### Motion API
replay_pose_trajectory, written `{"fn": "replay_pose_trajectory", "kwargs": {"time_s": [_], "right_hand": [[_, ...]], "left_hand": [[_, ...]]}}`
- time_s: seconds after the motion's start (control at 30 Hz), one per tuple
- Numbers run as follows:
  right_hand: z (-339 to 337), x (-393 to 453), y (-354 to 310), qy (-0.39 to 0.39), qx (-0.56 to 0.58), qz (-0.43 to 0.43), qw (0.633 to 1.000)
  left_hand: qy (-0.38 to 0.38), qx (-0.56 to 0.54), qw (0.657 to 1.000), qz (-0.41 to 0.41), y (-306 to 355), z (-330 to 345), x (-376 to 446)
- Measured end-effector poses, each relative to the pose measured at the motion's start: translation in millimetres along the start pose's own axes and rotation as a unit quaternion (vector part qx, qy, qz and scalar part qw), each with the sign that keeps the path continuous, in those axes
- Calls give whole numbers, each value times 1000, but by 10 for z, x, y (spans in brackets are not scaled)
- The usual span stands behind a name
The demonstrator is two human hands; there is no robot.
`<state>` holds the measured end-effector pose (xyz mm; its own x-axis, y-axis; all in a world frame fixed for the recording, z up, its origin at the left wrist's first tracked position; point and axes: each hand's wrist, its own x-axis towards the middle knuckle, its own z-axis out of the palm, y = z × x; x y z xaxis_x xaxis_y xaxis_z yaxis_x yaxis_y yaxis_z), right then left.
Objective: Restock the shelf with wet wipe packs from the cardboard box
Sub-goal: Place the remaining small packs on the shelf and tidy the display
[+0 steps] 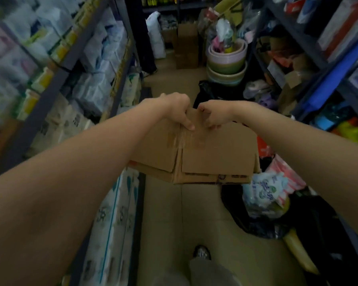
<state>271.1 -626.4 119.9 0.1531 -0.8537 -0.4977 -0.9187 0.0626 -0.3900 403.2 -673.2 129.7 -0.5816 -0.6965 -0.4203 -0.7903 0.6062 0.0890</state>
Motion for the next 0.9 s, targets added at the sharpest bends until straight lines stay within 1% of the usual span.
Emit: {"fn": "replay_pose_trajectory", "kwargs": {"time_s": [0.2,0.3,0.4,0.47,0.63,0.73,0.8,0.9], "right_hand": [[-1213,1480,51,-26,29,21,999],[-1704,2163,133,-18,-4,27,999],[-2225,2786,262,43,-72,23,996],[-2632,3148,348,80,-65,29,994],[-3732,4165,694,169,-39,40,984],[-4313,4907,954,219,-67,32,973],[-4769,5425,1099,238,-69,17,969],[-5487,6153,1255,264,-59,-2,963]], "left_hand": [[11,-35,999,7,-899,-790,1380],[19,-45,999,25,-1322,-1149,2124],[29,-41,997,50,-1682,-1641,2834],[39,-30,997,66,-1890,-2029,3286],[108,11,988,109,-2318,-2974,4582],[150,28,982,113,-2593,-3403,5385],[178,34,978,105,-2821,-3719,5901],[226,9,970,93,-3178,-4205,6615]]}}
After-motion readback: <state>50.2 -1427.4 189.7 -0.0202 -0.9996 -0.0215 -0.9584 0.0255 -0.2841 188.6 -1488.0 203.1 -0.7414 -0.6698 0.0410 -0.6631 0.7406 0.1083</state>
